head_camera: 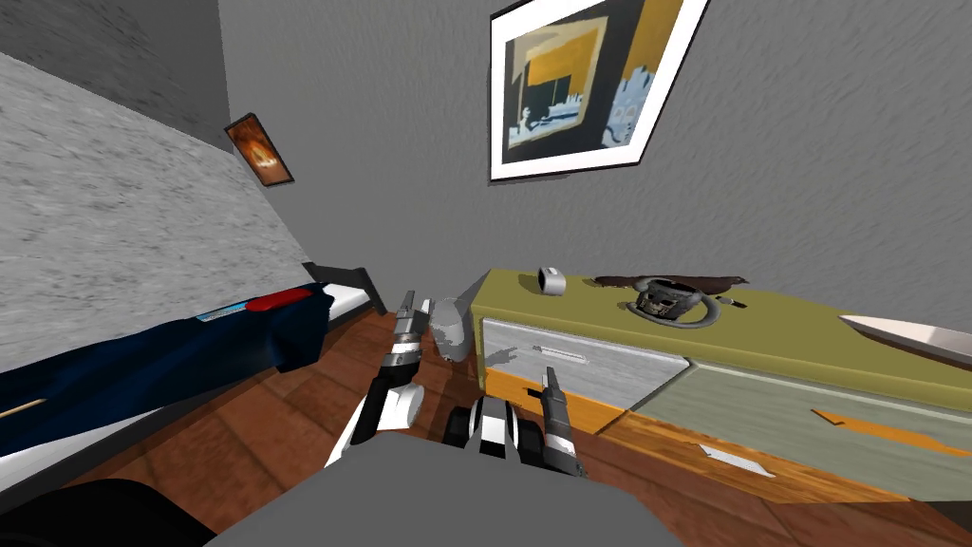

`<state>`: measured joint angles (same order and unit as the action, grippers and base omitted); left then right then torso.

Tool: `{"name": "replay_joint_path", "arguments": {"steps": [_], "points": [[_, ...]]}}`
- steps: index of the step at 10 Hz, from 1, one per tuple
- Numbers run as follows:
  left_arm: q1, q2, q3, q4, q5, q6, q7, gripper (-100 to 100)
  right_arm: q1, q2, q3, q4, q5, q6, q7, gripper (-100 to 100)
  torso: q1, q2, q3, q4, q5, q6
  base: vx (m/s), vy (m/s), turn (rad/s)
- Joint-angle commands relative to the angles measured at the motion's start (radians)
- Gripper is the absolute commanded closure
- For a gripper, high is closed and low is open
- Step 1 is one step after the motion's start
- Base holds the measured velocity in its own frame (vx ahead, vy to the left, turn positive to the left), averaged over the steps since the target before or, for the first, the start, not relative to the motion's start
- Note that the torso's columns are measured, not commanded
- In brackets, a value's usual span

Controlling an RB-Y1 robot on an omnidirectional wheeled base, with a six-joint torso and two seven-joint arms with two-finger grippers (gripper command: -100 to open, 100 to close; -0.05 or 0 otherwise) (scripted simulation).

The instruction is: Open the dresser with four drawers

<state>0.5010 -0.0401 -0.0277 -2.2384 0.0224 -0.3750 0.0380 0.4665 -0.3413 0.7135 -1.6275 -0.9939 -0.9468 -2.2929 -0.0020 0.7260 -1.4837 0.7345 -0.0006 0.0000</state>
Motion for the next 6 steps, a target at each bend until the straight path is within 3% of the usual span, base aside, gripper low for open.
{"name": "replay_joint_path", "arguments": {"steps": [1, 3, 4, 5, 6], "points": [[0.0, 0.0, 0.0, 0.0, 0.0, 0.0, 0.0, 0, -0.007, 0.003, -0.005, 0.007, -0.006, 0.006, -0.003, -100, 0.0, 0.007, 0.004, 0.002, 0.0, 0.0, 0.169, -0.053, 0.025], [0.0, 0.0, 0.0, 0.0, 0.0, 0.0, 0.0, 0, -0.001, 0.006, -0.009, -0.025, -0.014, 0.026, 0.023, -100, 0.003, 0.018, 0.011, 0.005, 0.001, 0.0, 0.094, -0.031, -0.002], [0.0, 0.0, 0.0, 0.0, 0.0, 0.0, 0.0, 0, -0.003, 0.004, -0.007, -0.009, -0.01, 0.013, 0.008, -100, 0.003, 0.016, 0.011, 0.005, 0.001, 0.0, 0.064, -0.022, 0.001], [0.0, 0.0, 0.0, 0.0, 0.0, 0.0, 0.0, 0, -0.003, 0.004, -0.007, -0.012, -0.01, 0.016, 0.011, 100, 0.003, 0.016, 0.01, 0.004, 0.001, 0.0, 0.011, -0.004, 0.001], [0.0, 0.0, 0.0, 0.0, 0.0, 0.0, 0.0, 0, 0.007, 0.0, 0.0, -0.024, -0.007, 0.015, 0.014, 100, 0.003, 0.016, 0.01, 0.005, 0.001, 0.0, -0.11, 0.049, -0.035]]}}
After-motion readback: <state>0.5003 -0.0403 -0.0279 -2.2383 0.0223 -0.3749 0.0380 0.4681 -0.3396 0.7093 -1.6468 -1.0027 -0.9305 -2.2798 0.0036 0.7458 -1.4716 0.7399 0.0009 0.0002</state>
